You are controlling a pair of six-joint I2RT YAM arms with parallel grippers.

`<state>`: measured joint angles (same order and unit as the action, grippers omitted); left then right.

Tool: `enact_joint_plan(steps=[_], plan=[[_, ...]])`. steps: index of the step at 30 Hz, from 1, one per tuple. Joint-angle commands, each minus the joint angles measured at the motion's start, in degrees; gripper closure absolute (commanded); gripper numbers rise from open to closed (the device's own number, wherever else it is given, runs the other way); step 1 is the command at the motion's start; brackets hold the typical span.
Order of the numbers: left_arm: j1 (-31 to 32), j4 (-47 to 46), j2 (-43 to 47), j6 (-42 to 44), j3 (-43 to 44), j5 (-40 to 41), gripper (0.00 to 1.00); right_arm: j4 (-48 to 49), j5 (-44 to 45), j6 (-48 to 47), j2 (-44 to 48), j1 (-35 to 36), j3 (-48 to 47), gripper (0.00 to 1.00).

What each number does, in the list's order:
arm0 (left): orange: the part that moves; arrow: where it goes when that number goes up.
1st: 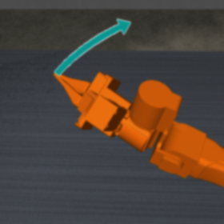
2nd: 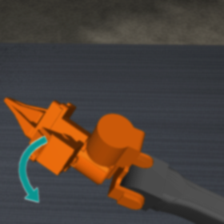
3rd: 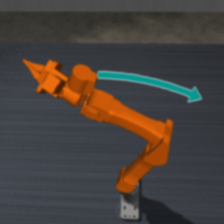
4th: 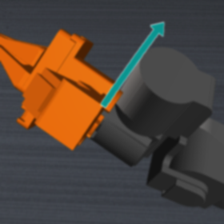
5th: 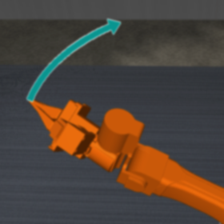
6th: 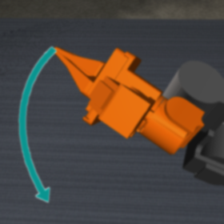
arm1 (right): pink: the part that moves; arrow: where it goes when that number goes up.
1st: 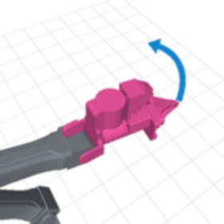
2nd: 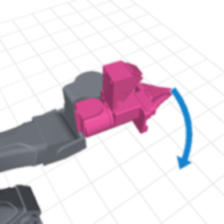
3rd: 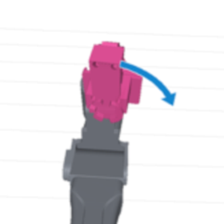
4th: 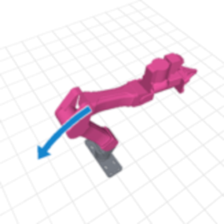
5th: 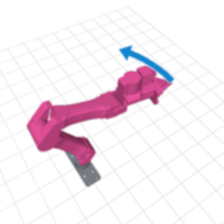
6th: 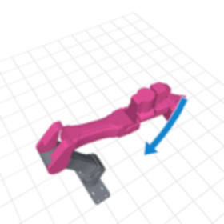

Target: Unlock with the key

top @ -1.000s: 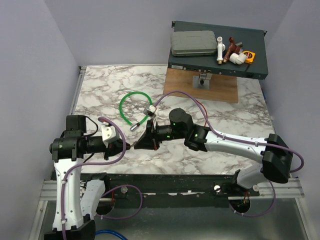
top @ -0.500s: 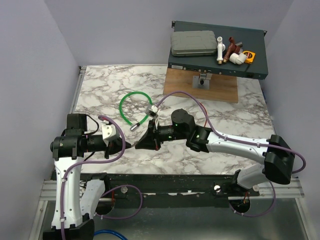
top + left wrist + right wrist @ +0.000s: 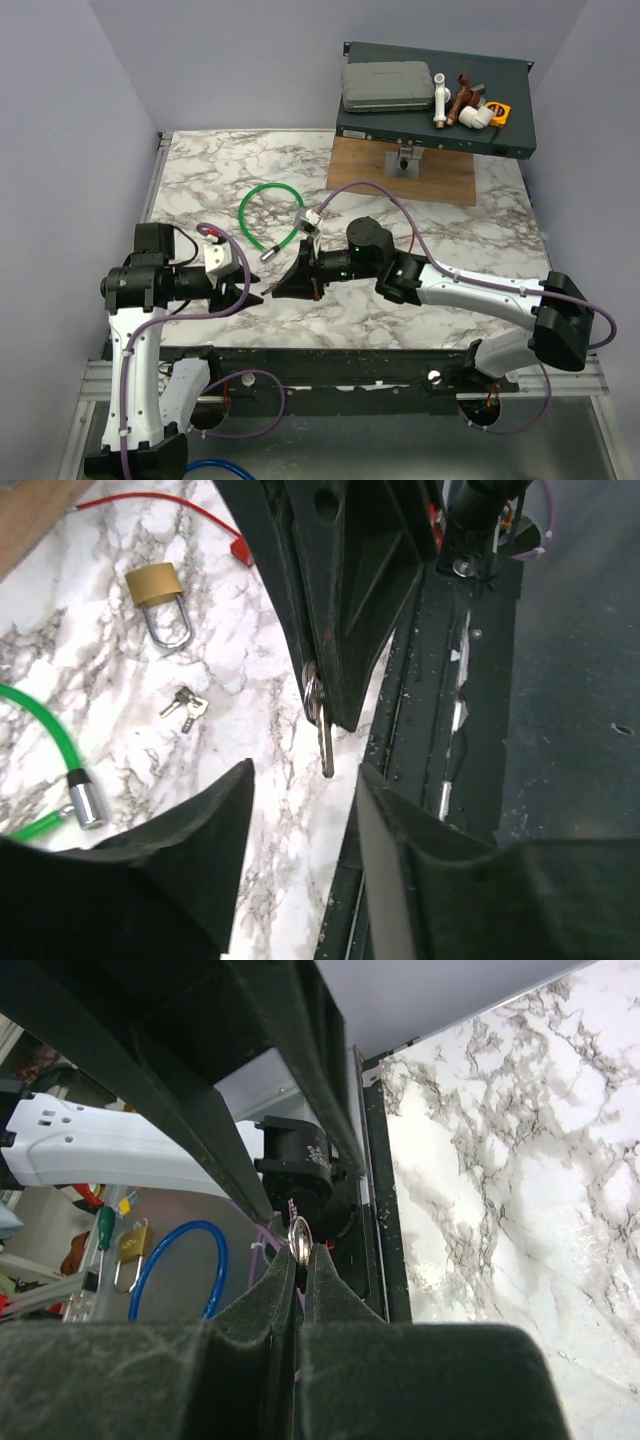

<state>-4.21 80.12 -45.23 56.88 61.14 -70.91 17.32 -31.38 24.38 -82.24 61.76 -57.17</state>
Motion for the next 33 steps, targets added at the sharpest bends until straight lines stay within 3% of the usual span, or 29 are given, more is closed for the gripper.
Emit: enact_joint_plan(steps=[1, 4, 7, 10, 14, 27, 33], plan=[[0.5, 5.3, -2.3, 4.9, -1.1, -0.5, 0.52, -0.2, -0.8, -2.5, 2.2, -0.1, -2.0, 0.99], [0.6, 5.6, -2.7, 5.6, -0.9, -1.6, 0.55, -0.6, -1.1, -2.9, 1.7, 0.0, -3.0, 0.99], [1.1, 5.5, -2.9, 5.3, -0.1, -3.4, 0.68, -0.4, -1.7, -3.1, 0.8, 0.0, -3.8, 0.99], [1.3, 6.7, -3.2, 5.5, 0.8, -4.8, 0.89, 0.1, -1.8, -3.1, 0.2, -0.1, -3.9, 0.99], [1.6, 9.3, -3.0, 7.2, 1.6, -5.8, 0.97, -0.3, -0.8, -4.0, -0.1, 0.0, -3.9, 0.99], [1.7, 12.5, -0.5, 7.1, 4.9, -8.0, 0.97, -2.3, 1.1, -6.2, 0.0, 0.1, -1.7, 0.99], [1.9, 12.5, 0.6, 5.7, 6.2, -9.0, 0.89, -2.3, 1.8, -6.5, -0.2, 0.1, -0.7, 0.99]])
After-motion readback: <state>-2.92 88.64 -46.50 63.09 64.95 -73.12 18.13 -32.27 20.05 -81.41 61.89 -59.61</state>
